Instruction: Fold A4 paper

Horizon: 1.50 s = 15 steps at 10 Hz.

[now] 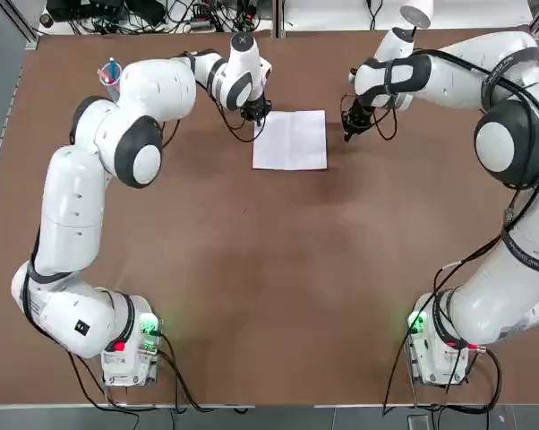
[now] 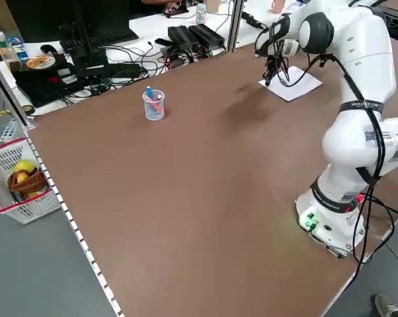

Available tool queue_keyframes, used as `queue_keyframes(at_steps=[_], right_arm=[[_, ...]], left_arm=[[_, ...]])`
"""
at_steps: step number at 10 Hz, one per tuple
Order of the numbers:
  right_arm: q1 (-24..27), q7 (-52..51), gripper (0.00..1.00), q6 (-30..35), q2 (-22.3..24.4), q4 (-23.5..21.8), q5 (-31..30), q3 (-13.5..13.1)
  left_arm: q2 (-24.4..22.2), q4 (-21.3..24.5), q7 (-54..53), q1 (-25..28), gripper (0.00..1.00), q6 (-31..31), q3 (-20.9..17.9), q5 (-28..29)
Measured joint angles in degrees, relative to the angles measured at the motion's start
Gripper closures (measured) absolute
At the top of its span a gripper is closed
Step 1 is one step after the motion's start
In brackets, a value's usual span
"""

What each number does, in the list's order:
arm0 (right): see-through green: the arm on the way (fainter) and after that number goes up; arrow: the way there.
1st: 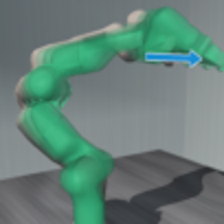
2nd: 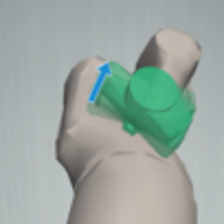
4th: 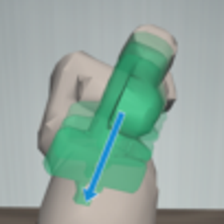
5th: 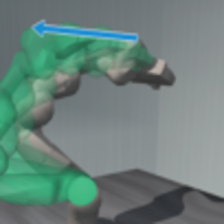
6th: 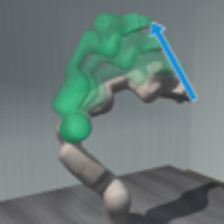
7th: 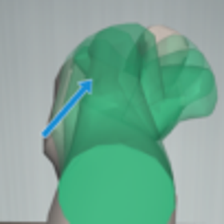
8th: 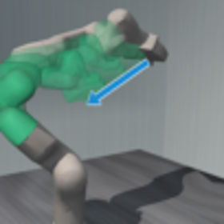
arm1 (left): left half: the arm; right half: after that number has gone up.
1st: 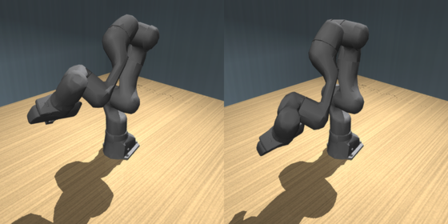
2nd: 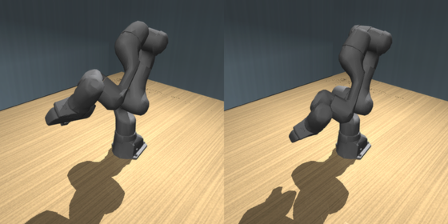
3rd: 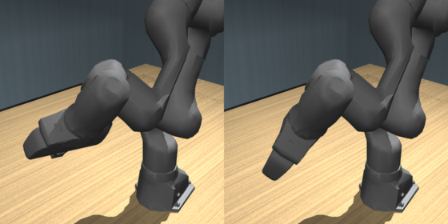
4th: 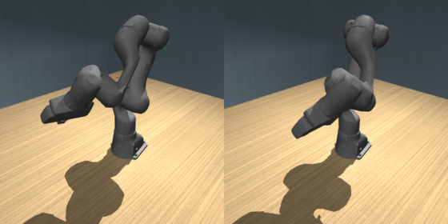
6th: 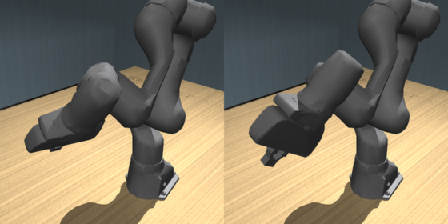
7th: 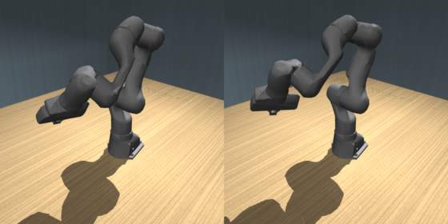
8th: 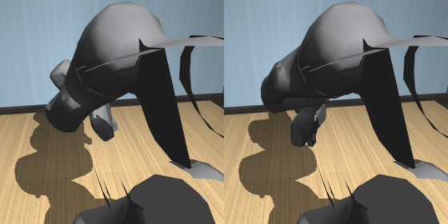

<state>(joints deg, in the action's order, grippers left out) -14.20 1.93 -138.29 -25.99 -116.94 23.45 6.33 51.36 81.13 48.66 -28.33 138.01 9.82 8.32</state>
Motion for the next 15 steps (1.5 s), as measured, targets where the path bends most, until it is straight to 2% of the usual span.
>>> queue_keyframes(at_steps=[4,7,15], right_arm=[[-0.1,-2.3,0.99,-4.1,-3.8,0.0,3.7,2.0],[-1.9,-2.4,0.99,-6.0,-4.5,0.5,8.2,2.6],[-2.4,-2.4,0.99,-7.5,-7.0,2.3,10.5,3.3]], left_arm=[[0.0,0.0,0.0,-0.4,0.99,0.1,-0.4,0.3],[0.0,0.0,0.0,-1.0,0.99,0.2,-1.0,0.3],[0.0,0.0,0.0,-1.0,0.99,0.2,-1.0,0.4]])
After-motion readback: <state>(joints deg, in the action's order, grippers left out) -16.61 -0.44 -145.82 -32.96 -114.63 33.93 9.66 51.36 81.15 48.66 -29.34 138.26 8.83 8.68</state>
